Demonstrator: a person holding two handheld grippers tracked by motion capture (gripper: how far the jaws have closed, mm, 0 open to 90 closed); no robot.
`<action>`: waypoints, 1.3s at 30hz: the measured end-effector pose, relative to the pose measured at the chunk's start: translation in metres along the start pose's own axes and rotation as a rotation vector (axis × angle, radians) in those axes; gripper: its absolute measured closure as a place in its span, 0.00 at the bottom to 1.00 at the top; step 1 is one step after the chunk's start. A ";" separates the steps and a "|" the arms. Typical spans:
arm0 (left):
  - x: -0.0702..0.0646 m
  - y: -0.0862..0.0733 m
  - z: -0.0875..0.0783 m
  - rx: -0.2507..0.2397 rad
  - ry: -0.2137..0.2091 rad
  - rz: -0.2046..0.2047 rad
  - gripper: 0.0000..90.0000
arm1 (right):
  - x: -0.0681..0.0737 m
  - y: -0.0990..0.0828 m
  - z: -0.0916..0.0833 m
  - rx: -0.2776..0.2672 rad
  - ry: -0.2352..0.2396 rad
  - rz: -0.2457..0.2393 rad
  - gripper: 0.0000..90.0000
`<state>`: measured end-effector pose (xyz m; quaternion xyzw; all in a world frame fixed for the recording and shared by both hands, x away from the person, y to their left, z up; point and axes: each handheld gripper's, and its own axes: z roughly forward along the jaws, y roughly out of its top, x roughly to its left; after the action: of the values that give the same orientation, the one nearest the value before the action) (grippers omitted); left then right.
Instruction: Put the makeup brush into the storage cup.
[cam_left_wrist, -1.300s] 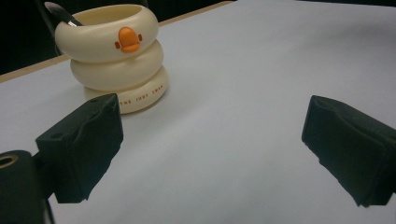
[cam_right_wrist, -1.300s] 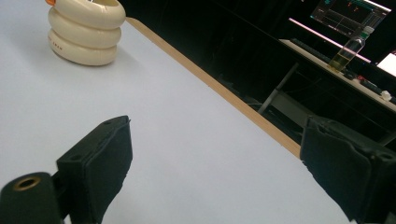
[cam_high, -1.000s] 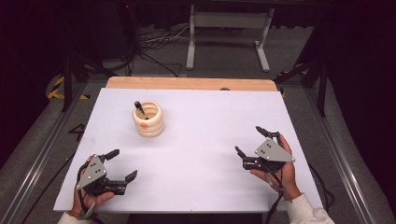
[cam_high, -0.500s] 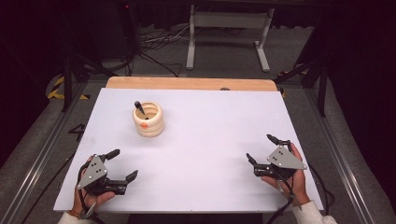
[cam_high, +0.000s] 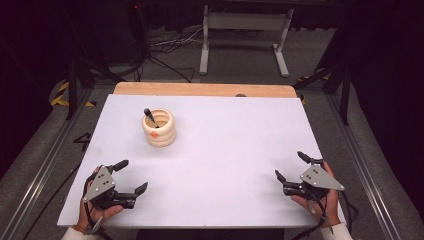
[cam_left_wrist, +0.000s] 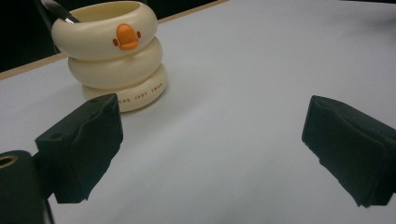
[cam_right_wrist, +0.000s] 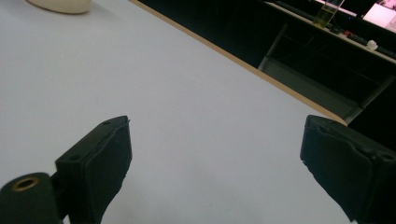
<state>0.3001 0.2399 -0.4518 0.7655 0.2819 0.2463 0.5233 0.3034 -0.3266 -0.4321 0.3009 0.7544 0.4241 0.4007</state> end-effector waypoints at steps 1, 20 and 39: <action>0.000 0.000 0.000 -0.001 0.000 0.001 0.07 | -0.002 -0.004 -0.002 0.006 -0.005 0.006 0.11; -0.001 0.001 -0.005 -0.014 -0.002 0.001 0.07 | -0.005 -0.017 -0.006 -0.006 0.042 0.123 0.10; 0.004 0.001 -0.007 -0.021 0.004 -0.018 0.07 | 0.000 -0.016 -0.004 0.002 0.058 0.092 0.10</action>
<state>0.2985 0.2465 -0.4484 0.7570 0.2870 0.2461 0.5329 0.2983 -0.3356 -0.4444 0.3233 0.7515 0.4496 0.3586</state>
